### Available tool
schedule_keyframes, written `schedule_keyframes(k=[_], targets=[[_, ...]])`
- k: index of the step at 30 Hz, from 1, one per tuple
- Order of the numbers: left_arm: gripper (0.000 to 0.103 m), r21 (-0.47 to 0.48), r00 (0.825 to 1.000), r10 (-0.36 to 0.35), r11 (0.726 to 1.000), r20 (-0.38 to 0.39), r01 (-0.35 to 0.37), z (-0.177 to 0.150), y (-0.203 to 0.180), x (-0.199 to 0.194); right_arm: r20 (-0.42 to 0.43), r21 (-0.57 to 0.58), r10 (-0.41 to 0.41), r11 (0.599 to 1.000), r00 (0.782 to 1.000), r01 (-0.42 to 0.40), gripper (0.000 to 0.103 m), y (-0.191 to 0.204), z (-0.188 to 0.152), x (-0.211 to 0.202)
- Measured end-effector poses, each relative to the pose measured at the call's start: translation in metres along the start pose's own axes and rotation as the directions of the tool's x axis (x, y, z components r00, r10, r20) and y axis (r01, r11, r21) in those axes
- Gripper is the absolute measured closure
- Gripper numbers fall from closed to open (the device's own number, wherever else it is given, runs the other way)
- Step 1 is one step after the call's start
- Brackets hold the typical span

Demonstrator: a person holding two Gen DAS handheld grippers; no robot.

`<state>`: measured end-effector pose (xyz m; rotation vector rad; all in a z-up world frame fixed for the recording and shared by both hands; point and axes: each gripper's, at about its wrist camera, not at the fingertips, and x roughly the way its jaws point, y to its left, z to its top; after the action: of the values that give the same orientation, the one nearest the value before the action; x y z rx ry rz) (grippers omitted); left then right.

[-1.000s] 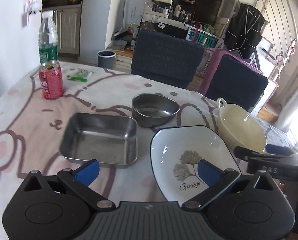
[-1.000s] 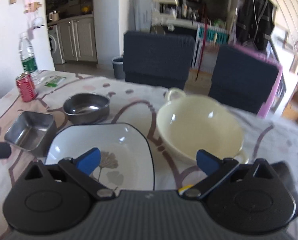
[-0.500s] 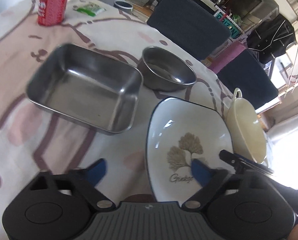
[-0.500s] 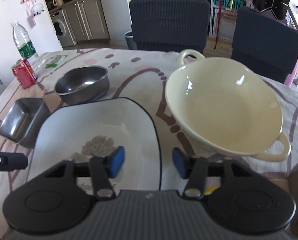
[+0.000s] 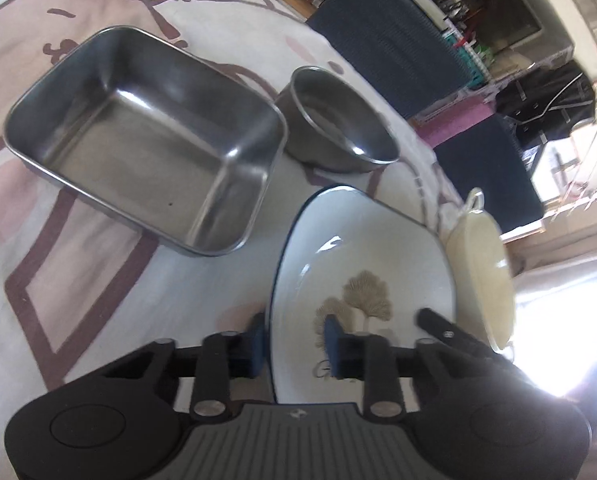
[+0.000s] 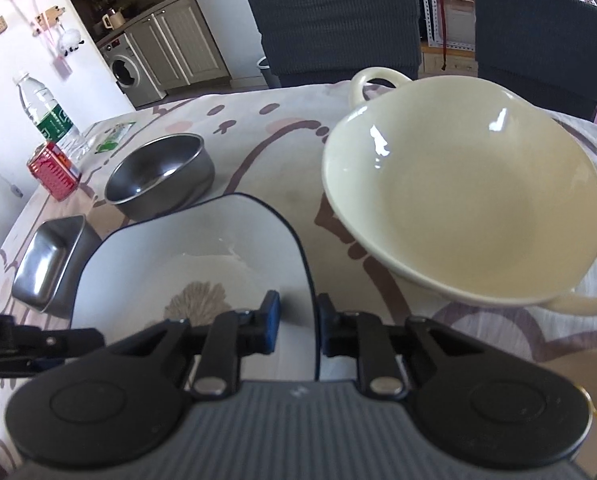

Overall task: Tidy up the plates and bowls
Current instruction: 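Close both grippers on the white plate rim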

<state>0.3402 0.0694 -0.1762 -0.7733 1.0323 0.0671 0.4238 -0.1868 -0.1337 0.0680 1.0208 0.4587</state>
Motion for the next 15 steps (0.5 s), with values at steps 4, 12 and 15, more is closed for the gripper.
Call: schedule_keyframes(k=[4, 12, 15], targets=[[0.086, 0.03, 0.999, 0.034, 0.999, -0.018, -0.034, 0.003, 0.003, -0.002, 0.003, -0.009, 0.001, 1.0, 1.0, -0.001, 0.084, 0.005, -0.002, -0.006], [0.086, 0.102, 0.999, 0.008, 0.995, -0.041, -0.004, 0.003, 0.008, -0.031, 0.035, -0.014, -0.011, 1.0, 0.999, 0.011, 0.088, 0.026, -0.014, -0.034], [0.086, 0.118, 0.999, -0.013, 0.993, -0.047, 0.019, -0.002, 0.011, -0.049, 0.047, 0.027, -0.012, 1.0, 0.999, 0.011, 0.088, 0.031, -0.025, -0.048]])
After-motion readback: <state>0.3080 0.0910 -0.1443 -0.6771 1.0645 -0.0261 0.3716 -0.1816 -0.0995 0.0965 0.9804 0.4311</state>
